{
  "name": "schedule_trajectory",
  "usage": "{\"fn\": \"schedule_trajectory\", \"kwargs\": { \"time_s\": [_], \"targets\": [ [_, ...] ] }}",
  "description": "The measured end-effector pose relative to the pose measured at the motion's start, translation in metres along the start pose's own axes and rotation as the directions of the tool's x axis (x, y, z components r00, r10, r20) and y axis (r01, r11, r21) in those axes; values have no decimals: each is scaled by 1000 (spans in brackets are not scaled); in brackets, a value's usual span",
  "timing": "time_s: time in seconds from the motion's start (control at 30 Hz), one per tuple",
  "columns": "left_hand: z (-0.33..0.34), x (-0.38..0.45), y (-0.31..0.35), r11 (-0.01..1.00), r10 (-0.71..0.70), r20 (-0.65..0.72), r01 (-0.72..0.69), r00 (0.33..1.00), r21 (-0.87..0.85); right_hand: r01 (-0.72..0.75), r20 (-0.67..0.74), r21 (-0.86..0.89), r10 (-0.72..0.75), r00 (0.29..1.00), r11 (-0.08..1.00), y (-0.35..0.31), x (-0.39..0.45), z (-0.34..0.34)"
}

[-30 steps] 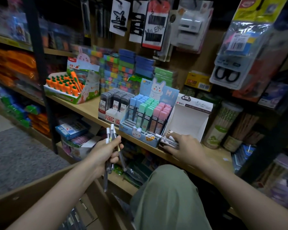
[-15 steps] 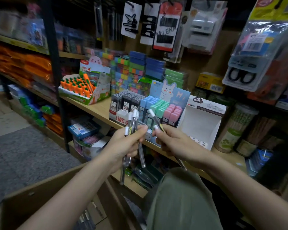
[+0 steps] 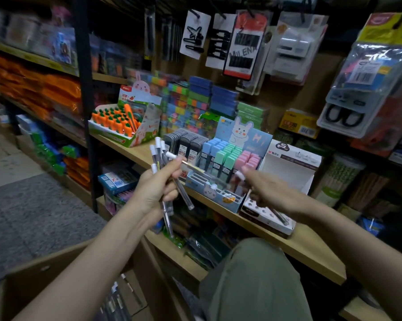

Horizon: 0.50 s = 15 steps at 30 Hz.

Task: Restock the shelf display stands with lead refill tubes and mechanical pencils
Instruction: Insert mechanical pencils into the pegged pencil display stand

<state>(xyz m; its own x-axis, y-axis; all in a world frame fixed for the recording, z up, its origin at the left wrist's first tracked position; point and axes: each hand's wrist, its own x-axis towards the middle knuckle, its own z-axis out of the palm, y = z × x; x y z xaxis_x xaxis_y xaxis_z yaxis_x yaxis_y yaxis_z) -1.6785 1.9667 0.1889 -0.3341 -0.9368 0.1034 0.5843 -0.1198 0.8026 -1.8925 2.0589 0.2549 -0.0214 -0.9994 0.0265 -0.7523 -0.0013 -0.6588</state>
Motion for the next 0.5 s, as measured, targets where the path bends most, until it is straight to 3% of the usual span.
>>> {"fn": "schedule_trajectory", "kwargs": {
  "time_s": [0.1,0.2,0.27,0.33,0.5],
  "targets": [
    [3,0,-7,1000,-26,3,26,1000,-10,-23,-58,285,41,997,958,8,1,-7],
    [5,2,-15,999,-40,-7,40,999,17,-47,-89,560,117,989,827,14,3,-13],
    [5,5,-18,998,-49,-16,49,999,24,-35,-136,636,157,978,771,22,6,-22],
    [4,7,-19,998,-54,-32,55,998,28,4,-240,561,158,958,828,31,10,-31],
    [0,11,-26,997,-74,-83,76,994,24,92,-526,67,-44,849,993,47,24,-50]
  ]
}}
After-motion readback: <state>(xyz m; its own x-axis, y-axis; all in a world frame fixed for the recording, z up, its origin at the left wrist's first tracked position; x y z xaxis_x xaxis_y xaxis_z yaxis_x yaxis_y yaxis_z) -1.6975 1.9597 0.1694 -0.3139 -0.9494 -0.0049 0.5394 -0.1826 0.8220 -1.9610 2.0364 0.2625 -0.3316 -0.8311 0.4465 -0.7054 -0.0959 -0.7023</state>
